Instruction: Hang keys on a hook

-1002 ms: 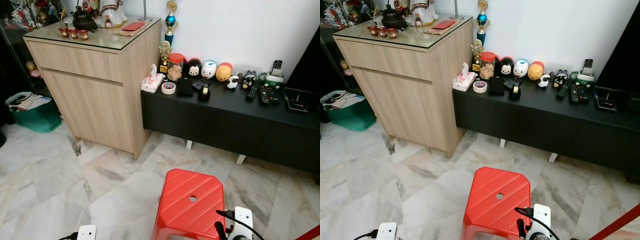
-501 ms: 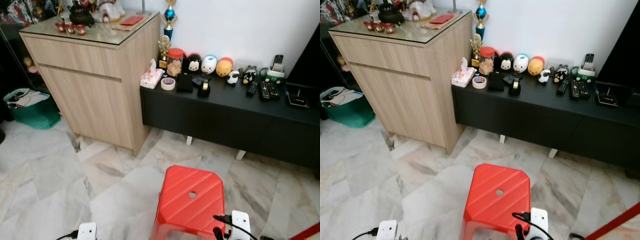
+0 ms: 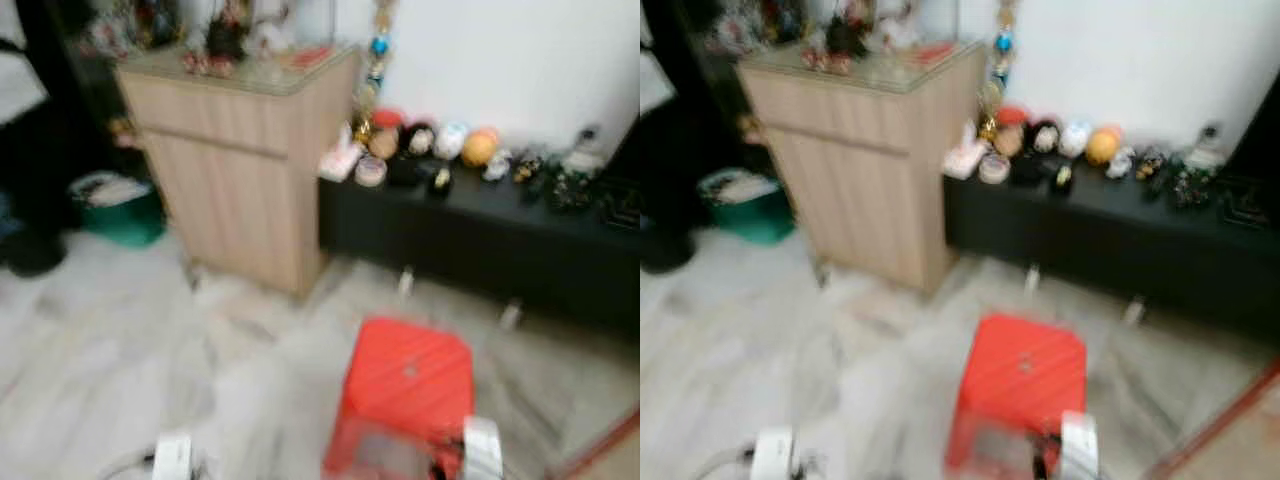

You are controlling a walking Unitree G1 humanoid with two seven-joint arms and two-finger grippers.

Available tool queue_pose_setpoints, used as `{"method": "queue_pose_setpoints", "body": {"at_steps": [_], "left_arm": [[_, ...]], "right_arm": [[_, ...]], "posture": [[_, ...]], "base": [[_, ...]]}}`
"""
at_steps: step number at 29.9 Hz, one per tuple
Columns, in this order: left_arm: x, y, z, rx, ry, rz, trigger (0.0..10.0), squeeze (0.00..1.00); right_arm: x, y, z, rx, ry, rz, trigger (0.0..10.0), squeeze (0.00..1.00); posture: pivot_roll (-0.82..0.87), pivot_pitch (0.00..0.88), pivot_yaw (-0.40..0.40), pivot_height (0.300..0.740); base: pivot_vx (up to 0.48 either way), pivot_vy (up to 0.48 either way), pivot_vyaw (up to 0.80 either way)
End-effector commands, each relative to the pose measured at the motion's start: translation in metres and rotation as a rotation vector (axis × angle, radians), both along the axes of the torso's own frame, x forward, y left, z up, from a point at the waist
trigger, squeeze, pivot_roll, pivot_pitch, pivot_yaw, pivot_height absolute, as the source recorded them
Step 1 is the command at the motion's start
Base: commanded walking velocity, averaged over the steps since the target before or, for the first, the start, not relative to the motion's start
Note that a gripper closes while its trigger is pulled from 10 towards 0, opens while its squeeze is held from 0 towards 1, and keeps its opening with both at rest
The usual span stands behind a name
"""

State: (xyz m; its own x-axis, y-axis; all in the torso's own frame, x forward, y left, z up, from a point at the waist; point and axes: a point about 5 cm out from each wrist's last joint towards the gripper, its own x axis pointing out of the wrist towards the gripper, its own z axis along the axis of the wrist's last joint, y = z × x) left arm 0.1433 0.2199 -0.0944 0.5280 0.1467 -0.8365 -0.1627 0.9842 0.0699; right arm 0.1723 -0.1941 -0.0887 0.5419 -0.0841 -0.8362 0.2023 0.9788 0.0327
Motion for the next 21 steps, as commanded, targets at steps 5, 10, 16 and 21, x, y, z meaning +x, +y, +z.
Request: {"method": "queue_pose_setpoints", "body": {"at_steps": [5, 10, 16, 21], "left_arm": [[0.007, 0.004, 0.003, 0.009, -0.012, -0.006, 10.0, 0.00], [0.010, 0.003, 0.004, 0.008, -0.008, -0.005, 10.0, 0.00], [0.021, 0.006, 0.008, 0.016, -0.018, -0.011, 10.0, 0.00], [0.033, 0.011, 0.015, 0.029, -0.045, -0.007, 10.0, 0.00]], "right_arm": [[0.000, 0.005, -0.001, 0.008, 0.006, 0.004, 10.0, 0.00], [0.005, 0.006, 0.001, 0.005, 0.002, -0.006, 10.0, 0.00], [0.016, 0.011, 0.006, 0.011, -0.022, 0.001, 10.0, 0.00], [0.028, 0.014, 0.011, 0.016, -0.042, 0.005, 10.0, 0.00]], "posture": [[0.06, 0.000, -0.010, 0.740], [0.05, 0.000, -0.001, 0.740], [0.05, 0.000, 0.006, 0.740], [0.04, 0.000, 0.026, 0.740]], "base": [[-0.289, 0.000, 0.00], [-0.288, 0.000, 0.00], [-0.048, 0.000, 0.00], [0.000, 0.000, 0.00]]}}
